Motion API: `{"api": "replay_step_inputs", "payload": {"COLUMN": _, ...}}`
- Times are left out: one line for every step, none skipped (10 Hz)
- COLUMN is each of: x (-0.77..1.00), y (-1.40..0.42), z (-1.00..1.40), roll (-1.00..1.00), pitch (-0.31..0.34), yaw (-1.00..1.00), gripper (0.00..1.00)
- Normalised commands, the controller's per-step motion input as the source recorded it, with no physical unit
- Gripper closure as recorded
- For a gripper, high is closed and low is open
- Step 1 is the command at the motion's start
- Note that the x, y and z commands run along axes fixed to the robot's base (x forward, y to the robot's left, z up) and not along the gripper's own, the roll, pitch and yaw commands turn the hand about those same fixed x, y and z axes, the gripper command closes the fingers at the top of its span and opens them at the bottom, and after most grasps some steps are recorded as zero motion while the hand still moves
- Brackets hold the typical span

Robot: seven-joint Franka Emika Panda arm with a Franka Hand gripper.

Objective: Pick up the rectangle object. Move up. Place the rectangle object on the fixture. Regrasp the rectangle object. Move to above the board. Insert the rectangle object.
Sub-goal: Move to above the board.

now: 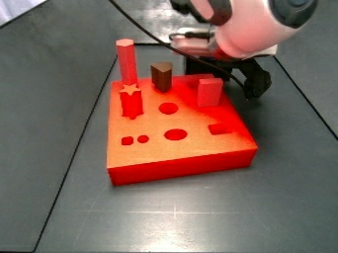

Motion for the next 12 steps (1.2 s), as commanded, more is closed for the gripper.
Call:
{"api": "replay_step_inputs", "payload": {"x": -0.17, "y": -0.31, "z": 1.00, "roll": 0.11, "pitch": 0.399, "yaw": 0.14, "gripper": 1.00}}
{"api": "replay_step_inputs", "payload": {"x": -0.16, "y": -0.30, "z": 1.00, "roll": 0.05, "pitch": 0.367, "yaw": 0.20, "gripper": 1.00}}
{"api": "replay_step_inputs", "payload": {"x": -0.15, "y": -0.29, "z": 1.00, "roll": 0.00, "pitch": 0.308, "yaw": 0.27, "gripper": 1.00}}
{"api": "replay_step_inputs", "payload": {"x": -0.14, "y": -0.28, "z": 1.00, "roll": -0.02, "pitch": 0.220, "yaw": 0.32, "gripper": 1.00}}
{"api": "replay_step_inputs", "payload": {"x": -0.13, "y": -0.27, "z": 1.00, "roll": -0.01, "pitch": 0.140, "yaw": 0.34, "gripper": 1.00}}
{"api": "replay_step_inputs", "payload": {"x": -0.12, "y": -0.26, "z": 1.00, "roll": -0.01, "pitch": 0.069, "yaw": 0.33, "gripper": 1.00}}
{"api": "replay_step_inputs", "payload": {"x": -0.10, "y": -0.24, "z": 1.00, "roll": 0.00, "pitch": -0.014, "yaw": 0.29, "gripper": 1.00}}
{"api": "replay_step_inputs", "payload": {"x": -0.09, "y": -0.23, "z": 1.00, "roll": 0.01, "pitch": -0.059, "yaw": 0.25, "gripper": 1.00}}
{"api": "replay_step_inputs", "payload": {"x": -0.09, "y": -0.22, "z": 1.00, "roll": 0.02, "pitch": -0.080, "yaw": 0.22, "gripper": 1.00}}
{"api": "replay_step_inputs", "payload": {"x": -0.07, "y": -0.20, "z": 1.00, "roll": 0.03, "pitch": -0.116, "yaw": 0.15, "gripper": 1.00}}
{"api": "replay_step_inputs", "payload": {"x": -0.06, "y": -0.19, "z": 1.00, "roll": 0.03, "pitch": -0.124, "yaw": 0.11, "gripper": 1.00}}
{"api": "replay_step_inputs", "payload": {"x": -0.06, "y": -0.17, "z": 1.00, "roll": 0.03, "pitch": -0.114, "yaw": 0.07, "gripper": 1.00}}
